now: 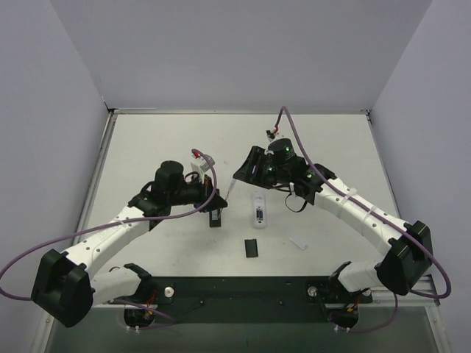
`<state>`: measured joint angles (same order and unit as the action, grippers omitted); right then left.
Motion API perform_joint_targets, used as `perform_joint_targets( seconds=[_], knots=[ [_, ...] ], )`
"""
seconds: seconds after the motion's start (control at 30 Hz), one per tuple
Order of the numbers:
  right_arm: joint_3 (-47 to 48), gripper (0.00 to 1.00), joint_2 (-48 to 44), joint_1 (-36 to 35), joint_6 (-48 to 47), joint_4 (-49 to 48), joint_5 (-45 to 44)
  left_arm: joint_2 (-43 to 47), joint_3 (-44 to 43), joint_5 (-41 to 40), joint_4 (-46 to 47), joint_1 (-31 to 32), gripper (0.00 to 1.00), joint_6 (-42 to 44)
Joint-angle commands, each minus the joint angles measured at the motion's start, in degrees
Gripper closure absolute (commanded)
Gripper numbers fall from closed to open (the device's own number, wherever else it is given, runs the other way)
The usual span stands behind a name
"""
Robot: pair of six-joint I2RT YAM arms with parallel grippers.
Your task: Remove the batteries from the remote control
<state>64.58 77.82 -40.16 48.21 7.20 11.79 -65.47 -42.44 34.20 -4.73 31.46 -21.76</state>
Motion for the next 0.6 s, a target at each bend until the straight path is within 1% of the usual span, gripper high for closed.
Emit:
perform_joint_targets(
  seconds=[0.0,0.23,0.33,0.37,0.43,0.47,0.5,0.53,0.57],
  knots=[
    [3.5,0.56,1.6,0.0,0.1,0.4,1.6,0.0,-3.4,-0.2,0.2,0.4,1.00,1.2],
    [4.2,0.58,3.9,-0.1,0.2,-0.2,4.0,0.1,-3.3,0.3,0.2,0.4,1.00,1.2],
    [3.7,0.68,4.1,0.0,0.3,-0.7,4.6,0.0,-3.3,0.3,0.2,0.4,1.00,1.1],
    [3.5,0.76,3.9,0.0,0.3,-1.2,4.9,0.0,-3.4,0.3,0.0,0.4,1.00,1.1],
    [2.7,0.86,3.6,0.0,0.3,-1.8,5.2,-0.1,-3.7,0.0,-0.5,0.4,1.00,1.2],
    [2.3,0.95,3.2,0.0,0.3,-2.8,5.4,-0.4,-3.9,0.0,-0.9,0.4,1.00,1.2],
    [1.5,1.00,2.9,0.0,0.3,-3.2,5.4,-0.5,-4.2,0.1,-1.4,0.4,1.00,1.4],
    [0.9,1.00,2.6,0.1,0.1,-3.8,5.3,-0.5,-4.4,-0.1,-1.8,0.3,0.95,1.5],
    [0.3,1.00,1.6,0.1,-0.2,-5.3,5.1,-0.8,-4.6,-0.4,-2.3,0.3,0.85,1.4]
  ],
)
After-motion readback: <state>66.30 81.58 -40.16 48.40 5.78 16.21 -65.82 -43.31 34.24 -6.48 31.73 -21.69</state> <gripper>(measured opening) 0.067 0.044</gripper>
